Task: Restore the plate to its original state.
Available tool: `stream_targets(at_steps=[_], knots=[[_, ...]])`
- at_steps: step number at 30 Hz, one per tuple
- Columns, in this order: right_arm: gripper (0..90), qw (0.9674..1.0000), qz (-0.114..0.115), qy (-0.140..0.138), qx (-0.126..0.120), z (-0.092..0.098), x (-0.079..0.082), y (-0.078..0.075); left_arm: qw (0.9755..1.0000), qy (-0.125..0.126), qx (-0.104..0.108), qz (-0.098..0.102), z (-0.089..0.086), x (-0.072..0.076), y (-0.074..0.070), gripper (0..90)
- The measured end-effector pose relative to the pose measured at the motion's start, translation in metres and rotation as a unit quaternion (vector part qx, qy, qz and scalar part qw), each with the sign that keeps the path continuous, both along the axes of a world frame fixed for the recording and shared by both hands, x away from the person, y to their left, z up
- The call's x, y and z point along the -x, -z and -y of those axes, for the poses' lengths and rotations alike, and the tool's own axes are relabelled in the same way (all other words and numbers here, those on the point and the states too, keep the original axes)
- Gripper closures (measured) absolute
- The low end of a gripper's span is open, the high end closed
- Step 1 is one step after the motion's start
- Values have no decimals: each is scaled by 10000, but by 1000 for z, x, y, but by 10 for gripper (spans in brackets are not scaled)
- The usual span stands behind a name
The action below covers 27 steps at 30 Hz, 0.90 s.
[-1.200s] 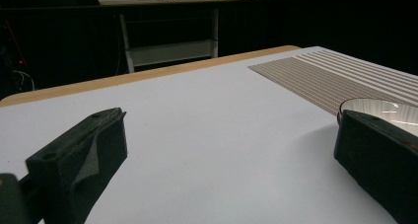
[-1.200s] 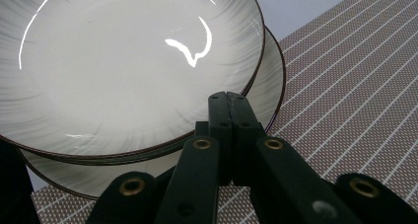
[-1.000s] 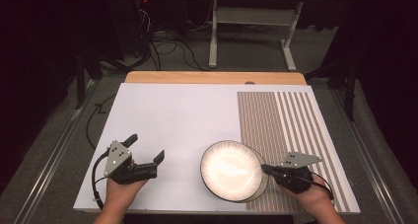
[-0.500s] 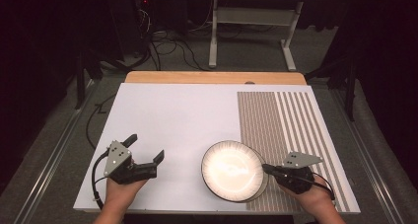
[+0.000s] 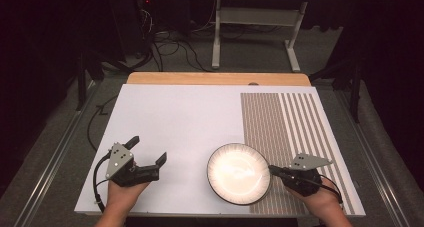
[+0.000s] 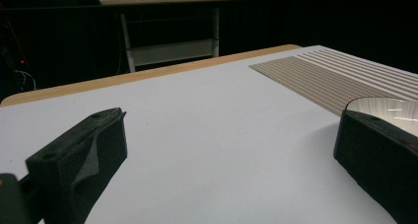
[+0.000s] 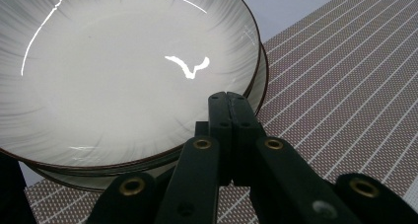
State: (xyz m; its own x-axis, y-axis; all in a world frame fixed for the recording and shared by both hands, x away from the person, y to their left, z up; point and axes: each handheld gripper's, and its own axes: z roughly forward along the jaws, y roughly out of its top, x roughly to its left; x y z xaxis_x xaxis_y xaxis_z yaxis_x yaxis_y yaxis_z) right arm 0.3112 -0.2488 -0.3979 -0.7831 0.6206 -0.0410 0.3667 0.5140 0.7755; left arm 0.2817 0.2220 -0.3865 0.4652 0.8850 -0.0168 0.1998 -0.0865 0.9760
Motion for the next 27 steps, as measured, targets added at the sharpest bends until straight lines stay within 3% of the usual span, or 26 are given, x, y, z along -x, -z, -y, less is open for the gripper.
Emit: stream_targets(at_steps=[18, 25, 27], knots=[[900, 9999, -12, 119, -100, 7, 0, -2, 10000, 7, -4, -21, 1, 0, 0, 4], [900, 9977, 239, 556, -302, 14, 0, -7, 10000, 28, -19, -61, 0, -1, 1, 4], [836, 9960, 299, 699, -475, 19, 1, -10, 10000, 34, -8, -80, 1, -2, 1, 4]])
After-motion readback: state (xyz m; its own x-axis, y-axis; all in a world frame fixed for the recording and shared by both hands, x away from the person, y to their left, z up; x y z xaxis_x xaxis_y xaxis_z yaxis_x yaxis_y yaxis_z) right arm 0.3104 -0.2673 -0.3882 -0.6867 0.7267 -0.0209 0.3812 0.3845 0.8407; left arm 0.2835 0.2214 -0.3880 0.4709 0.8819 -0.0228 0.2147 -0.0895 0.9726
